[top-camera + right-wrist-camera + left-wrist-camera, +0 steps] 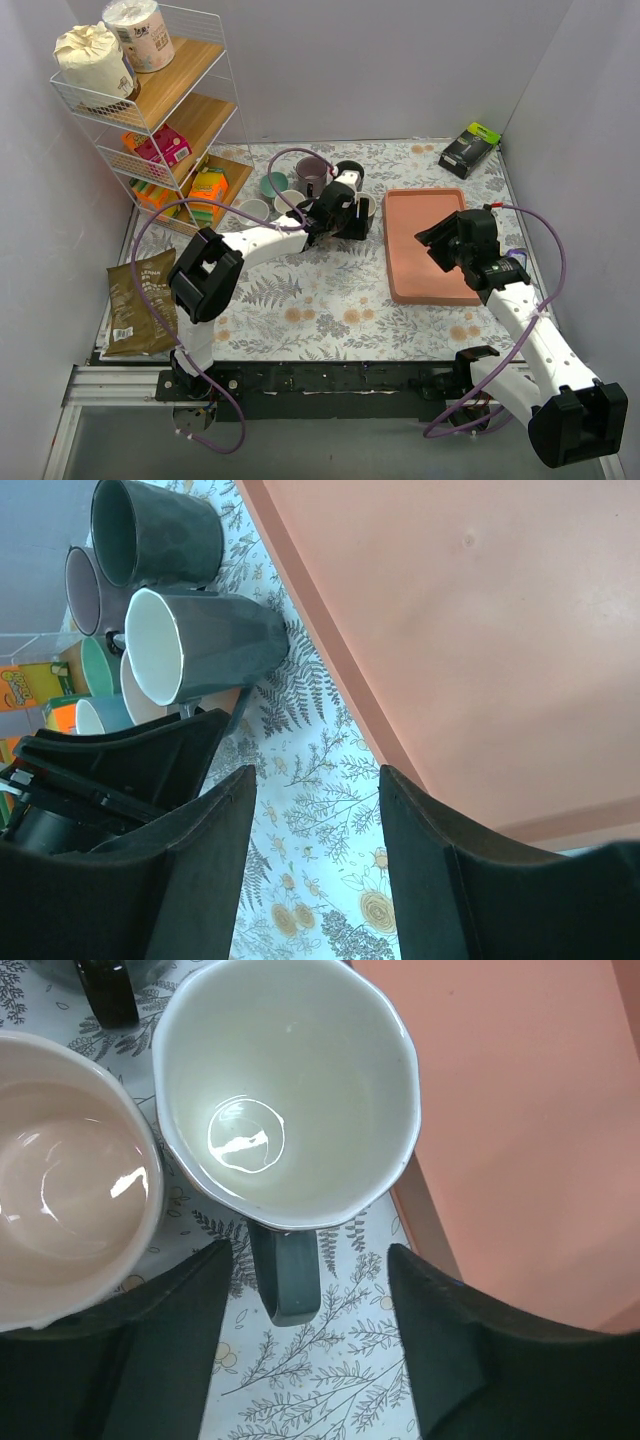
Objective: Turn the mug right side up
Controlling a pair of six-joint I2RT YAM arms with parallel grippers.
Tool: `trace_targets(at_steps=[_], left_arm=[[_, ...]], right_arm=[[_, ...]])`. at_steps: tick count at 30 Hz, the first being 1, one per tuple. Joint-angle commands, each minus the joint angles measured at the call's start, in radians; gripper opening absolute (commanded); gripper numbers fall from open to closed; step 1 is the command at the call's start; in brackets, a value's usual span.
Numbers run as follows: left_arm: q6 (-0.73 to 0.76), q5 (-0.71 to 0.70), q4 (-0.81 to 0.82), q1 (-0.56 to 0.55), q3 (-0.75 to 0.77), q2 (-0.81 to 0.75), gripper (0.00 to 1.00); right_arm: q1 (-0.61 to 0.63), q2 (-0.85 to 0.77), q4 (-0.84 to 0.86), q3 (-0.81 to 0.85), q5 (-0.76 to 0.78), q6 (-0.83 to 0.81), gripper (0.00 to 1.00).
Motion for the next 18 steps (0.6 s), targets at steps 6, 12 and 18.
trace_targets(at_steps=[6,12,18], left_arm=[[0.014,-0.033,-0.026,-0.027,0.009,-0.147,0.98],[-0.012,-0.045,-0.131,-0.027,-0.034,-0.377,0.98],[0.034,-0.198,-0.276,-0.027,-0.077,-0.606,0.98]], right_arm=[[-0.030,-0.002,-0.055,0.093,-0.001,-0.015,0.63],[-0.051,-0.003,-0.158,0.231,0.054,-0.140,0.71],[-0.059,0.021,-0.241,0.412,0.117,-0.302,0.73]])
